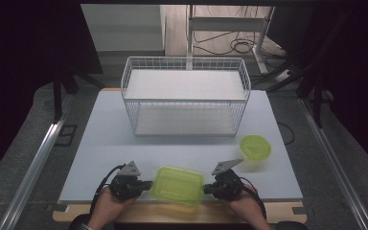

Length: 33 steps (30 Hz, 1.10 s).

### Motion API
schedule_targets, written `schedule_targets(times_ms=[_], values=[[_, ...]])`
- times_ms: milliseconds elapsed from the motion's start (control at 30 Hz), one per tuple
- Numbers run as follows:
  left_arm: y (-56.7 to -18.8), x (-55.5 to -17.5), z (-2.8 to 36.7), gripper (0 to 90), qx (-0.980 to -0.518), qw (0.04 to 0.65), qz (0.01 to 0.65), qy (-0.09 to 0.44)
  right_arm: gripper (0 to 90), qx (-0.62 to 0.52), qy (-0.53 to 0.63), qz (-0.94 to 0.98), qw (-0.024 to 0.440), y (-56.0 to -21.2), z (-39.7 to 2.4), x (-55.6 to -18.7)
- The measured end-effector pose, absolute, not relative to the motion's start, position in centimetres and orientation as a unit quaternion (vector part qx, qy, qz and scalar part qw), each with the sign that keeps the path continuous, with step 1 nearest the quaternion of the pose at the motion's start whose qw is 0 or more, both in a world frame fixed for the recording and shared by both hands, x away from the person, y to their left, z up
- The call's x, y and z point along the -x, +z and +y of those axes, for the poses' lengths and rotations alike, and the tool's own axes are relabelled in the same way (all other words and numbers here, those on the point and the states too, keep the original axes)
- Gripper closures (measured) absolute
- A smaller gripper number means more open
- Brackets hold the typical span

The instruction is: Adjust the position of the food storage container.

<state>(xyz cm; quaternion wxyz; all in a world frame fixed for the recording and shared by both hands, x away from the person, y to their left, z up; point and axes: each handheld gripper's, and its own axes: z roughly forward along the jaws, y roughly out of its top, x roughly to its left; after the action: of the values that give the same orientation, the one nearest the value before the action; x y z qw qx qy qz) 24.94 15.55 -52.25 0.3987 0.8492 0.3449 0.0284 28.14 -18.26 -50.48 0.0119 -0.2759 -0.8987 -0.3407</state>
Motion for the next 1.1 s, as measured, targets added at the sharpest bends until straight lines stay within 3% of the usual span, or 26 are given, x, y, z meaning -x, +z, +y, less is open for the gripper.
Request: schedule_targets(times_ms=[767, 1100], values=[[-52.5, -26.1, 12.3, 88.9, -0.845, 0.408, 0.344, 0.02, 87.5, 0.32, -0.335, -0.886, -0.016, -50.7, -19.1, -34.6], [-52.4, -25.6, 13.1, 85.7, -0.843, 0.408, 0.349, 0.028, 81.5, 0.302, -0.317, -0.895, -0.078, -50.1, -19.7, -33.7]])
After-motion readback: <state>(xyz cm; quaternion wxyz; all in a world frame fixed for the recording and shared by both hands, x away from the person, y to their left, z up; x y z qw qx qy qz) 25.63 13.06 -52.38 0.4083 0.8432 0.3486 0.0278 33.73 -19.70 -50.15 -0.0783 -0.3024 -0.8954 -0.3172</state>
